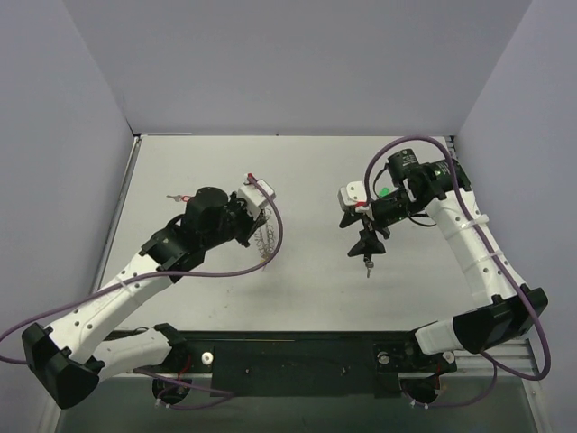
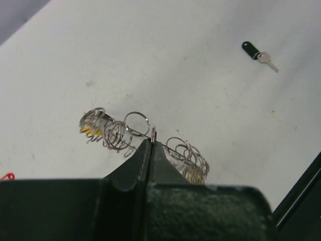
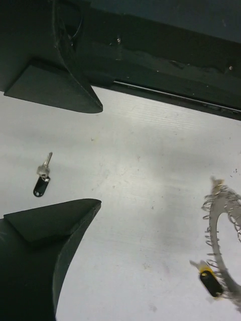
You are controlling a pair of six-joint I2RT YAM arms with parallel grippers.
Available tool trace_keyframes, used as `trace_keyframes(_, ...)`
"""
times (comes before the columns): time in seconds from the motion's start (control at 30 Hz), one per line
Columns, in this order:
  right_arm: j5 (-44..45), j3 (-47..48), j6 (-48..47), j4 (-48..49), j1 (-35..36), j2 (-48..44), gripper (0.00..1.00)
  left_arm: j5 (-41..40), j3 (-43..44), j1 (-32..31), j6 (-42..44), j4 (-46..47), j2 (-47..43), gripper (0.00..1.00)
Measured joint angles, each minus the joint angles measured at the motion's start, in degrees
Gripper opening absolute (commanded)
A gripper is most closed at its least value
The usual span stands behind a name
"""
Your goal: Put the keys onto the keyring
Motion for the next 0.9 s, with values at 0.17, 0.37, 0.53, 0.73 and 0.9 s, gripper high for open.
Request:
trace_keyframes(0.17,0.52,1.84,-3.08,-3.30,3.19,-0.11,0.60,8.52,-5.22,-0.87,4.46,7.43,-6.78,0.00)
trace_keyframes(0.37,1.79,2.45,10.69,1.51,8.63,-0.61,0.56,16.57,-12.66,-2.47,2.86,18.08,-10.16,0.00)
trace_keyframes(0.53,2.10,1.40,19.32,7.48,12.13,-1.99,0.46,19.39,-17.75,-4.61,-2.10,27.76,-10.16,0.00)
trace_keyframes(0.73,2.38,-0.37,23.76,10.88,13.79,-3.72,0.41,18.95,-21.59,-9.01,-7.06,36.46,-9.70,0.00)
trace_keyframes(0.9,3.21,-0.72,24.85,13.03,14.01,-3.30,0.38,16.70,-23.96,-13.40,-9.60,42.99,-9.29,0.00)
